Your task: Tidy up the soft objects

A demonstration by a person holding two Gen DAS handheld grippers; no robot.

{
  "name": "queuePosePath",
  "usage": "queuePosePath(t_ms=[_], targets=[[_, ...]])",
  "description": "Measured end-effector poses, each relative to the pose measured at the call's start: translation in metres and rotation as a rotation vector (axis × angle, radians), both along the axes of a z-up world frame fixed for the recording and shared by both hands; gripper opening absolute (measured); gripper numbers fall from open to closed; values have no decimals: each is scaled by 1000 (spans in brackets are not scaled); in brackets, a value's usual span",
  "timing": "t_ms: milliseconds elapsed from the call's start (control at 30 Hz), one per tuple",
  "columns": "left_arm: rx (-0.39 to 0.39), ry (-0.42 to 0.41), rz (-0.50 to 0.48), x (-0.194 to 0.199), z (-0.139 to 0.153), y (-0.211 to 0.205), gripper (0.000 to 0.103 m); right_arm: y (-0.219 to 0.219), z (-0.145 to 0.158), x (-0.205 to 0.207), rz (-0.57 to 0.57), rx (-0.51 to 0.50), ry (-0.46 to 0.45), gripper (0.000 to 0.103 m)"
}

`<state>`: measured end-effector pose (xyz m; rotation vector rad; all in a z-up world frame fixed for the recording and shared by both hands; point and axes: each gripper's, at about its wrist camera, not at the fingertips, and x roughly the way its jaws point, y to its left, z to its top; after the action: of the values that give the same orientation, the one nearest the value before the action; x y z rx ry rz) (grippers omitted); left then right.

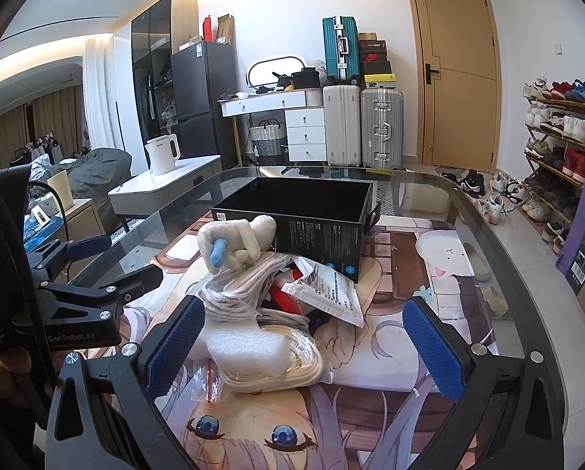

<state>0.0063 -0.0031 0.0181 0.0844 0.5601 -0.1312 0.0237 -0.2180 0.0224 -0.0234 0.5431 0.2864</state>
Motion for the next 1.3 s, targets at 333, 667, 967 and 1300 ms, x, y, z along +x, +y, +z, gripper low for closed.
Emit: queuePosePath(t_ms=[333, 667, 967, 1300], targets=[[10, 17, -21, 4, 1, -3, 103, -2, 0, 0, 0, 4, 0, 103], [-11, 5, -62, 9, 10, -9, 103, -8, -2, 8, -11, 5, 27, 103], [6, 27, -106, 23, 15, -25, 103, -17, -7, 21, -37, 5, 63, 103], [-49, 82, -163, 49, 16, -39, 103, -26, -9, 31, -45, 19, 82, 103]])
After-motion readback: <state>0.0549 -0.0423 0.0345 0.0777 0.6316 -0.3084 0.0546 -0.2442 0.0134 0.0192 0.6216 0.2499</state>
